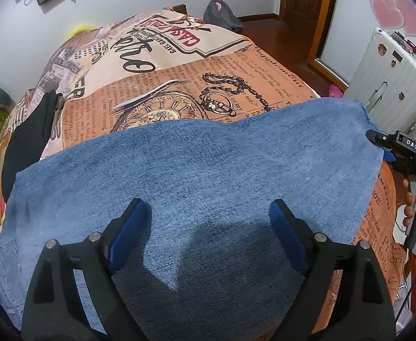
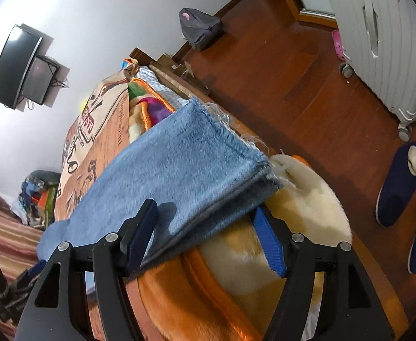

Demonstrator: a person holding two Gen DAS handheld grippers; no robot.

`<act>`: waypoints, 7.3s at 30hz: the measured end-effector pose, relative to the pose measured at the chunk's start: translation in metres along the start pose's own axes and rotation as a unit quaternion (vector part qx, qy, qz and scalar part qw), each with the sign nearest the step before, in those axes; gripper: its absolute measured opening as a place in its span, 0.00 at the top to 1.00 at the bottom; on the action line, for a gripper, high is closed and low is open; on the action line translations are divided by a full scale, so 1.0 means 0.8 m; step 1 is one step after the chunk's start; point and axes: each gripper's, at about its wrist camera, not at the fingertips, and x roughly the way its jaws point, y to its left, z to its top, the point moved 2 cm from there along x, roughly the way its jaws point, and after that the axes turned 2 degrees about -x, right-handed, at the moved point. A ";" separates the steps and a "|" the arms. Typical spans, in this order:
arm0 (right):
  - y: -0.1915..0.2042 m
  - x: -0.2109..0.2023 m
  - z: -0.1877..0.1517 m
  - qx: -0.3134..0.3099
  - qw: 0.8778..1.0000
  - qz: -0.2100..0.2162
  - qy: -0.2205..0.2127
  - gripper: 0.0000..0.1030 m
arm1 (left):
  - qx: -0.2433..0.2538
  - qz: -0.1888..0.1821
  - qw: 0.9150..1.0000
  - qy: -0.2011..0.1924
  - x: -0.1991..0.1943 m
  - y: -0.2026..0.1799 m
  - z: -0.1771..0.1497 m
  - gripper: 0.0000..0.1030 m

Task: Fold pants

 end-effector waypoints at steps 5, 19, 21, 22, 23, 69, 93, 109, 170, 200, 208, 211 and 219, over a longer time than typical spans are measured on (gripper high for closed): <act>0.004 -0.004 0.001 -0.008 1.000 -0.001 -0.022 0.63 | 0.000 0.000 1.000 -0.002 0.000 0.000 0.001 0.13; 0.068 -0.062 0.021 -0.101 0.990 -0.014 -0.102 0.90 | -0.009 -0.024 1.000 -0.013 -0.017 0.003 -0.008 0.13; 0.086 -0.076 0.025 -0.113 0.987 -0.005 -0.115 0.90 | -0.008 -0.029 0.999 -0.018 -0.025 0.004 -0.014 0.13; 0.097 -0.084 0.026 -0.119 0.985 0.001 -0.124 0.91 | -0.006 -0.031 0.999 -0.022 -0.030 0.003 -0.018 0.13; 0.105 -0.088 0.027 -0.124 0.984 0.004 -0.130 0.91 | -0.002 -0.031 0.999 -0.026 -0.036 0.004 -0.020 0.13; 0.463 0.081 -0.283 -0.484 0.844 0.169 0.157 0.87 | -0.200 0.036 0.967 -0.154 -0.198 0.289 -0.139 0.13; 0.353 0.065 -0.181 -0.405 0.906 0.067 0.102 0.75 | -0.191 -0.032 0.979 -0.063 -0.075 0.231 -0.144 0.13; 0.367 0.016 -0.167 -0.421 0.903 0.055 0.066 0.69 | -0.250 0.042 0.960 -0.121 -0.189 0.325 -0.228 0.13; 0.508 0.114 -0.301 -0.523 0.835 0.089 0.148 0.64 | -0.385 0.114 0.907 -0.123 -0.135 0.452 -0.294 0.74; 0.338 0.052 -0.170 -0.408 0.911 -0.006 0.051 0.59 | -0.270 0.172 0.924 -0.211 -0.259 0.359 -0.168 0.90; 0.334 0.050 -0.173 -0.405 0.913 -0.002 0.052 0.58 | -0.326 0.156 0.924 -0.125 -0.219 0.401 -0.274 0.59; 0.336 0.051 -0.175 -0.407 0.912 -0.008 0.051 0.57 | -0.350 0.140 0.922 -0.088 -0.192 0.405 -0.314 0.48; 0.340 0.051 -0.177 -0.412 0.909 -0.026 0.050 0.57 | -0.417 0.098 0.901 -0.064 -0.156 0.408 -0.365 0.27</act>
